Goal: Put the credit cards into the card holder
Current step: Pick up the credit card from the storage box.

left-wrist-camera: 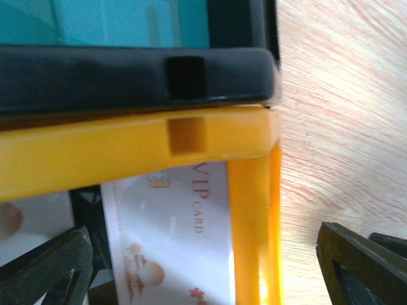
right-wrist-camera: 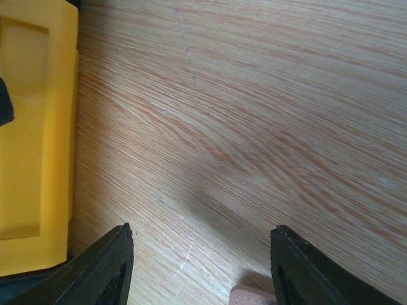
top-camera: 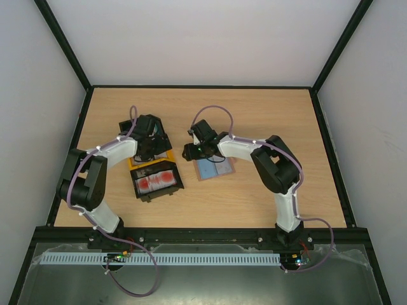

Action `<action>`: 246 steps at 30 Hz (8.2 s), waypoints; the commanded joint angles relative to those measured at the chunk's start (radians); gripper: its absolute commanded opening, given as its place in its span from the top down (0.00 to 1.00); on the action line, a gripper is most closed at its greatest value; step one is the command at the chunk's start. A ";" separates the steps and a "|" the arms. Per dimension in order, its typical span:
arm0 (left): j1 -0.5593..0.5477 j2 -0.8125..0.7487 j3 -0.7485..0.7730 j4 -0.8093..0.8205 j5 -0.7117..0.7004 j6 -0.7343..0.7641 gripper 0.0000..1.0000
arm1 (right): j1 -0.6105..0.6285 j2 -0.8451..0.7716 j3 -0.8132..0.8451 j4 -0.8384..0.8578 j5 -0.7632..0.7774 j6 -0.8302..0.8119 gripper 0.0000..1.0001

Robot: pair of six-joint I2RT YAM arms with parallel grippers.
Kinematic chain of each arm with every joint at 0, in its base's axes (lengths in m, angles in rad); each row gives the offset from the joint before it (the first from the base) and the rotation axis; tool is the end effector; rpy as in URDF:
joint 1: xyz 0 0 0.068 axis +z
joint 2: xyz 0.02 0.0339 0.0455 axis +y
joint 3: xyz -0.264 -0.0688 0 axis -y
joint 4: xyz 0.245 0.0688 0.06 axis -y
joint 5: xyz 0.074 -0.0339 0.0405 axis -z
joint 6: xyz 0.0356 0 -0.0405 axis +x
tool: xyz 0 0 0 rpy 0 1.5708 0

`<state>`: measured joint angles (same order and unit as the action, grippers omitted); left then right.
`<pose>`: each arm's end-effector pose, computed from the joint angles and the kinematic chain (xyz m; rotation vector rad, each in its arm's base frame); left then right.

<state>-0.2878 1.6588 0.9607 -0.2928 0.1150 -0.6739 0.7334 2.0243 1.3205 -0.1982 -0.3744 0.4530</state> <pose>0.3147 -0.0974 0.1735 -0.4612 2.5951 -0.4982 0.3090 0.2960 0.1540 -0.5406 2.5882 0.9268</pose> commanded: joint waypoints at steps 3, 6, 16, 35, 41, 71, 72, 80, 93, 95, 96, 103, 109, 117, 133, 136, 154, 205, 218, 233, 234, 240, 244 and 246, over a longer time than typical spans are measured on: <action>0.007 0.038 -0.037 0.083 0.091 -0.038 0.03 | 0.004 0.041 0.045 -0.023 -0.004 -0.005 0.42; 0.010 0.045 -0.037 0.089 0.106 -0.040 0.08 | 0.004 0.059 0.058 -0.009 -0.066 -0.001 0.43; 0.013 0.040 -0.047 0.104 0.157 -0.021 0.32 | 0.071 0.139 0.128 -0.099 -0.061 -0.082 0.44; 0.019 -0.086 -0.110 0.086 0.141 0.038 0.72 | 0.083 0.093 0.071 0.005 0.026 0.073 0.44; 0.037 -0.123 -0.135 0.069 0.134 0.070 0.93 | 0.083 0.091 0.067 0.042 0.032 0.118 0.44; 0.302 -0.594 -0.091 -0.116 0.514 0.143 0.97 | 0.056 -0.010 0.106 0.568 -0.515 0.419 0.20; 0.320 -0.609 -0.094 -0.099 0.577 0.131 0.98 | 0.056 -0.001 0.111 0.608 -0.553 0.460 0.21; 0.423 -0.692 -0.129 0.046 0.871 0.000 0.97 | 0.055 0.004 0.050 0.995 -0.681 0.785 0.55; 0.487 -0.720 -0.158 0.040 0.884 -0.035 0.74 | 0.012 -0.007 -0.075 1.524 -0.638 1.178 0.98; 0.486 -0.718 -0.165 0.033 0.881 -0.030 0.74 | 0.010 -0.009 -0.077 1.548 -0.642 1.197 0.98; 0.487 -0.715 -0.168 0.031 0.881 -0.028 0.75 | 0.011 -0.009 -0.078 1.562 -0.644 1.207 0.98; 0.486 -0.719 -0.174 0.100 0.937 -0.084 0.57 | 0.011 -0.007 -0.080 1.522 -0.659 1.180 0.98; 0.486 -0.753 -0.174 0.186 0.930 -0.158 0.33 | 0.013 -0.019 -0.063 1.308 -0.654 1.035 0.98; 0.452 -0.721 -0.207 0.284 0.930 -0.226 0.24 | 0.033 -0.012 -0.029 1.250 -0.689 0.991 0.98; 0.429 -0.685 -0.242 0.261 0.951 -0.209 0.84 | 0.039 0.022 -0.026 1.126 -0.625 0.973 0.91; 0.430 -0.685 -0.251 0.261 0.948 -0.208 0.84 | 0.036 0.021 -0.031 1.119 -0.596 0.990 0.96; 0.388 -0.681 -0.302 0.375 0.961 -0.282 0.75 | 0.012 0.039 -0.052 1.272 -0.551 1.194 0.95; 0.360 -0.580 -0.297 0.169 0.828 -0.132 0.74 | 0.039 0.065 -0.053 1.656 -0.605 1.487 0.98; 0.342 -0.493 -0.235 0.149 0.837 -0.157 0.66 | 0.087 0.002 -0.045 1.413 -0.688 1.192 0.98; 0.347 -0.561 -0.247 0.381 0.872 -0.376 0.97 | 0.063 -0.068 -0.085 1.082 -0.593 0.917 0.93; 0.349 -0.569 -0.245 0.383 0.873 -0.380 0.97 | 0.057 -0.072 -0.096 1.081 -0.581 0.918 0.92; 0.363 -0.588 -0.236 0.377 0.890 -0.396 0.97 | 0.004 -0.085 -0.147 1.118 -0.543 0.951 0.90; 0.371 -0.591 -0.225 0.376 0.902 -0.401 0.97 | -0.013 -0.083 -0.162 1.139 -0.535 0.970 0.92; 0.377 -0.596 -0.218 0.371 0.905 -0.403 0.97 | -0.027 -0.085 -0.177 1.156 -0.527 0.982 0.92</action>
<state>0.0639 1.0874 0.7116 0.0196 1.0420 -1.0557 0.7322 1.9671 1.1839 0.9310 -0.8841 1.4326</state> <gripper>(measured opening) 0.039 0.085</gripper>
